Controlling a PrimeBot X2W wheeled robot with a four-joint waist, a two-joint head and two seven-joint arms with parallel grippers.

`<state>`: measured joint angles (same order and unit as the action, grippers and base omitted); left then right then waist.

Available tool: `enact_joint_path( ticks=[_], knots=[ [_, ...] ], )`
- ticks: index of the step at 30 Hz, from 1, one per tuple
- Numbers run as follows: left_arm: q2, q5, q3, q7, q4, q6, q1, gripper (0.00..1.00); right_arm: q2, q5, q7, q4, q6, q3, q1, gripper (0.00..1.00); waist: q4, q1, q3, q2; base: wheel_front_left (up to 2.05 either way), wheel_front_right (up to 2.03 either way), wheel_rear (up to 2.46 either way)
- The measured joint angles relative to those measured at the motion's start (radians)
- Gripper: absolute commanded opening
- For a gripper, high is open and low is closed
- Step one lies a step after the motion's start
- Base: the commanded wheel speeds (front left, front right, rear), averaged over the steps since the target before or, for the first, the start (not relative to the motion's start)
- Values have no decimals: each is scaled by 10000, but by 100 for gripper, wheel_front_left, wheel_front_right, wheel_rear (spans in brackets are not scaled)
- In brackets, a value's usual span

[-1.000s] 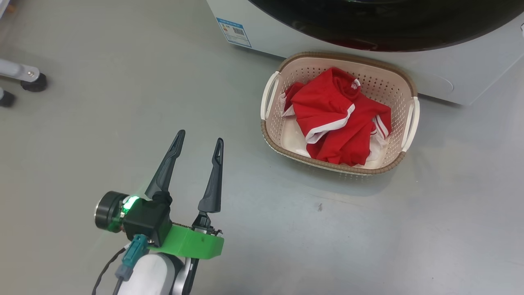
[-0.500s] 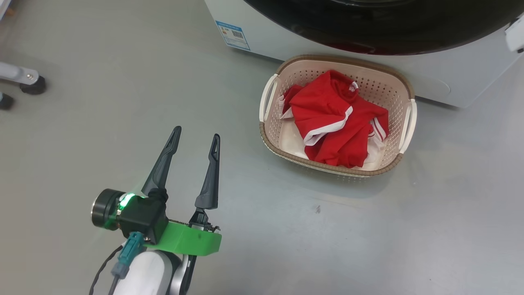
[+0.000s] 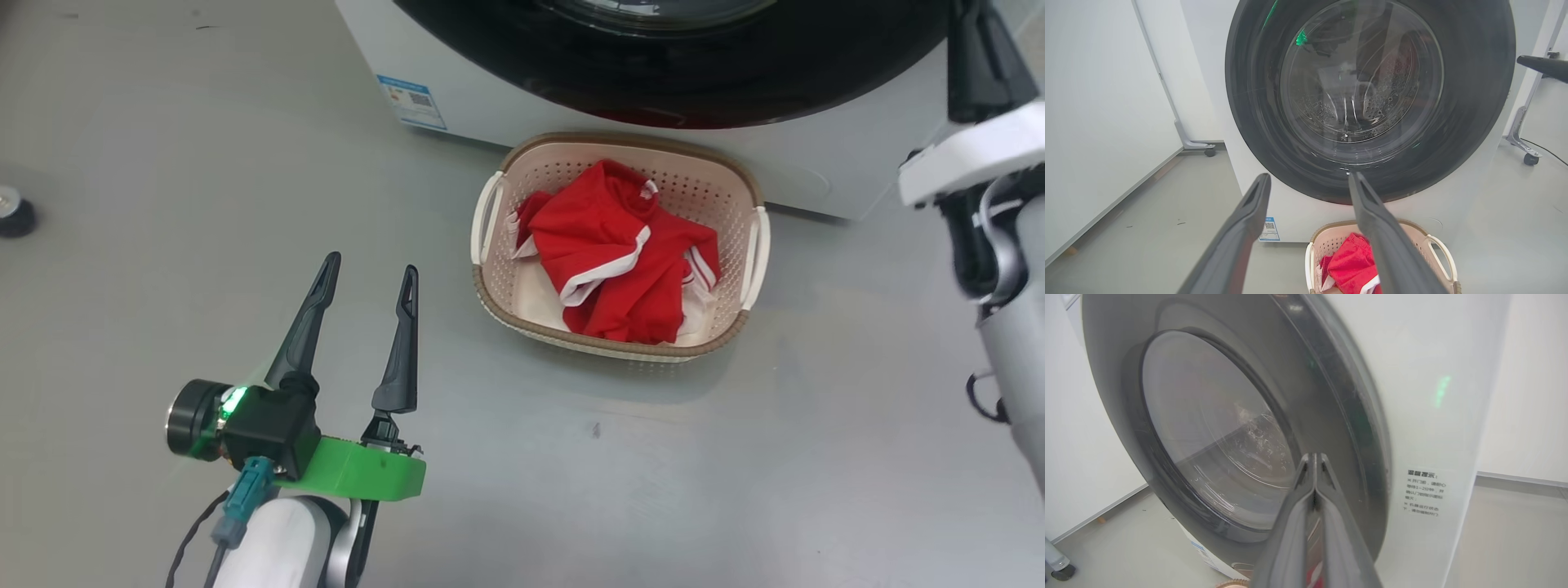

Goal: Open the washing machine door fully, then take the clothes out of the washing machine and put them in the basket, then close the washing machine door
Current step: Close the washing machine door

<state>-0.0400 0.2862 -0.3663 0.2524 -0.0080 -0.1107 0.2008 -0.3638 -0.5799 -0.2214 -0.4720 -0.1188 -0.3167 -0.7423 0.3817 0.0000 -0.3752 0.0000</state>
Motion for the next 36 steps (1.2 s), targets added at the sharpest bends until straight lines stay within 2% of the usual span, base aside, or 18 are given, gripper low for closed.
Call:
enact_joint_path(
  ticks=[1,2,3,4,6,7,23,29,34,36],
  knots=[
    [0,-10,31,0,13,0,-1,100,73,2,-58,12,79,-12,153,0,-74,0,41,0,0,0,0],
    [-2,-19,52,0,35,0,-3,100,150,2,-58,17,86,-13,299,8,-149,0,80,0,0,0,0],
    [-2,-21,61,0,63,0,-6,100,215,13,-92,25,125,-46,449,21,-226,0,118,0,0,0,0],
    [-2,-23,63,0,104,0,-7,100,261,31,-148,35,196,-77,605,42,-309,0,157,0,0,0,0],
    [-12,-46,92,2,203,0,-10,100,376,38,-171,35,286,-82,894,95,-472,0,237,0,0,0,0],
    [-15,-44,98,2,257,0,-12,100,445,58,-192,35,407,-75,1038,100,-558,0,279,0,0,0,0],
    [-305,17,431,40,886,0,-375,100,1304,374,-307,589,1116,-59,3099,100,-1919,0,1126,0,0,0,0],
    [-374,59,541,40,961,0,-613,100,1521,591,-307,1143,1310,-4,3956,100,-2428,0,1509,0,0,0,0],
    [-426,121,640,40,1035,0,-840,100,1651,725,-307,1501,1327,-2,4612,100,-2808,0,1842,0,0,0,0],
    [-431,127,662,40,1058,0,-947,100,1693,794,-307,1649,1480,8,4878,100,-2939,0,1977,0,0,0,0]
  ],
)
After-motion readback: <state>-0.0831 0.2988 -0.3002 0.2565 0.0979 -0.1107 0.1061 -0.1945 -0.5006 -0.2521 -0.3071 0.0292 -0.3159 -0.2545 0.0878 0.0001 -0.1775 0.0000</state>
